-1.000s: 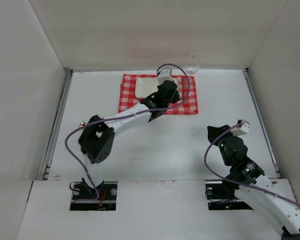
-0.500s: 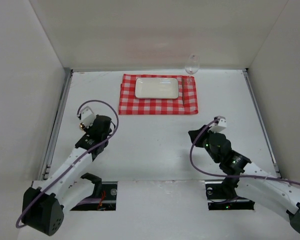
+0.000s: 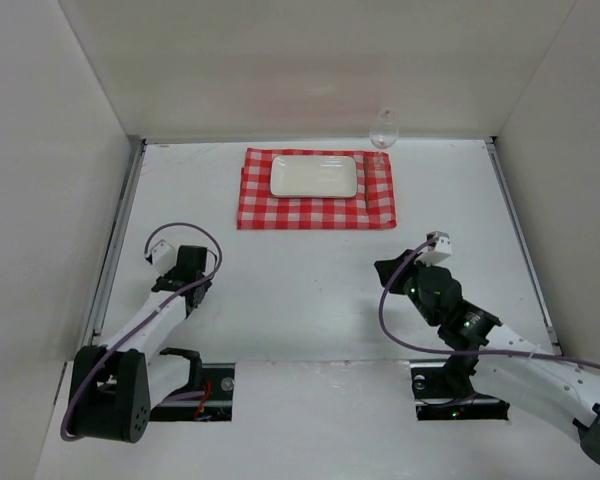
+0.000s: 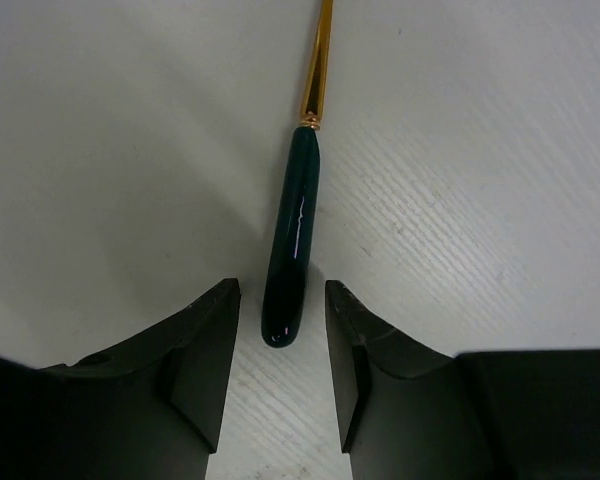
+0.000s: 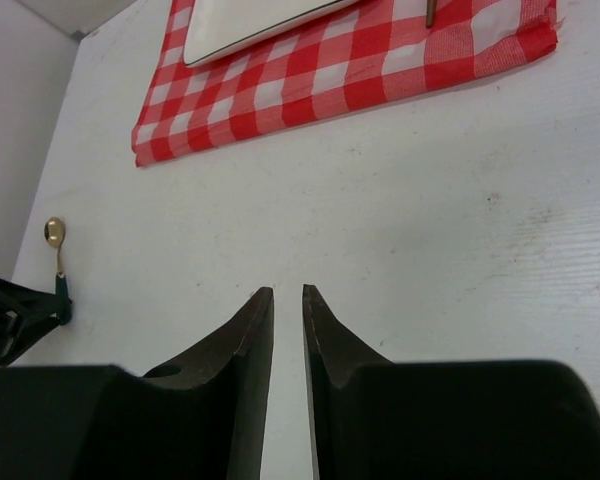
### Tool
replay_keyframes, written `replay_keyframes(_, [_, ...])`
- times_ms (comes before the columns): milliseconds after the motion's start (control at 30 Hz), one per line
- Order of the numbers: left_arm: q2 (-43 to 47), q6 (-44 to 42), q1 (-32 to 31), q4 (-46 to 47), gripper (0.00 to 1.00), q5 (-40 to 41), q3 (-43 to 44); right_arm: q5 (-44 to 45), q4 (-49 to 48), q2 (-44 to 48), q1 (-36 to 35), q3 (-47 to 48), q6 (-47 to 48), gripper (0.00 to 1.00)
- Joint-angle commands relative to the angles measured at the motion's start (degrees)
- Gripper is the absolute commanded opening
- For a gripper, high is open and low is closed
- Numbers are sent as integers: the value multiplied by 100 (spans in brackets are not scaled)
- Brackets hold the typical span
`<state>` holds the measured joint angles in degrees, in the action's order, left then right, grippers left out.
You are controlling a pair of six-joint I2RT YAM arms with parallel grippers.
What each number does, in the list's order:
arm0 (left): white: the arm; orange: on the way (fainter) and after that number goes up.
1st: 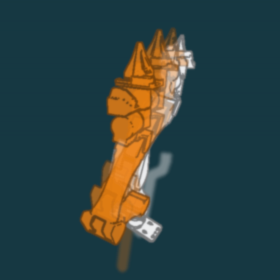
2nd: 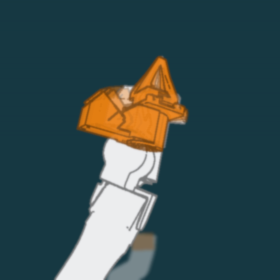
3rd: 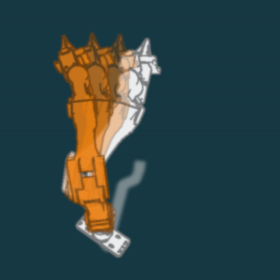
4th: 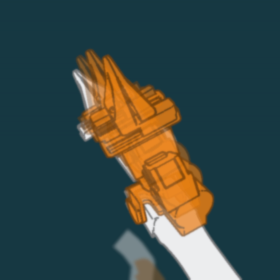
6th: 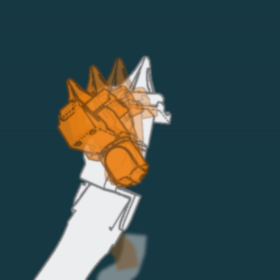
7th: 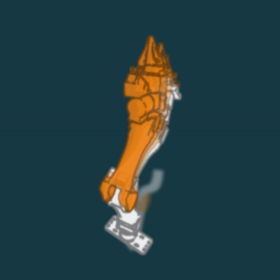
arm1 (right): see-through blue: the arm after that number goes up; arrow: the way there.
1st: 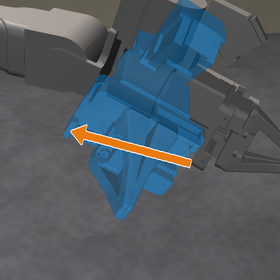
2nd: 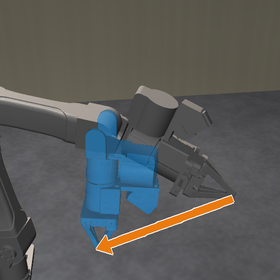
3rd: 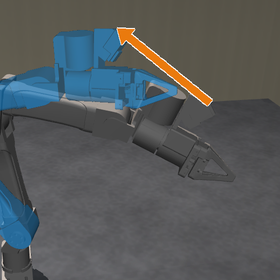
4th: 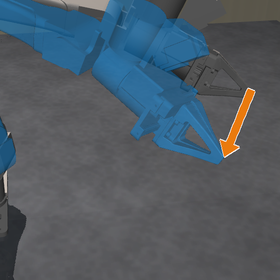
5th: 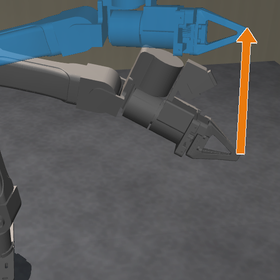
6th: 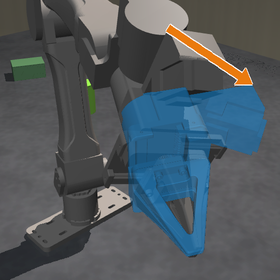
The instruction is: Set the dinner table for one person
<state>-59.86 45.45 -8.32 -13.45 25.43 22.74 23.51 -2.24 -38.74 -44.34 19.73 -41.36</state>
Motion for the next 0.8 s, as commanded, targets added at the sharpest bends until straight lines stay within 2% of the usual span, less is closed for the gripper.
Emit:
replay_keyframes(0, [-157,-80,54,492,35,-117,-42,-57,-417,-28,-79,75,58,24])
replay_keyframes(67, [-281,-133,89,580,31,-135,-50,-57,-435,-37,-79,75,58,24])
replay_keyframes(200, [-369,-168,177,695,13,-240,-156,-39,-409,68,-79,49,67,26])
replay_keyframes(333, [-150,-273,204,686,3,-293,-200,-48,-374,200,-36,14,32,26])
replay_keyframes(533, [185,-967,-410,615,1,-118,703,-22,-435,78,-27,5,6,27])
replay_keyframes(667, [-385,-1538,-973,1124,2,-266,1494,-4,-479,-2,-35,5,6,27])
replay_keyframes(767, [-1078,-2109,-1150,1730,2,-556,2066,5,-532,-2,-35,-21,-3,28])
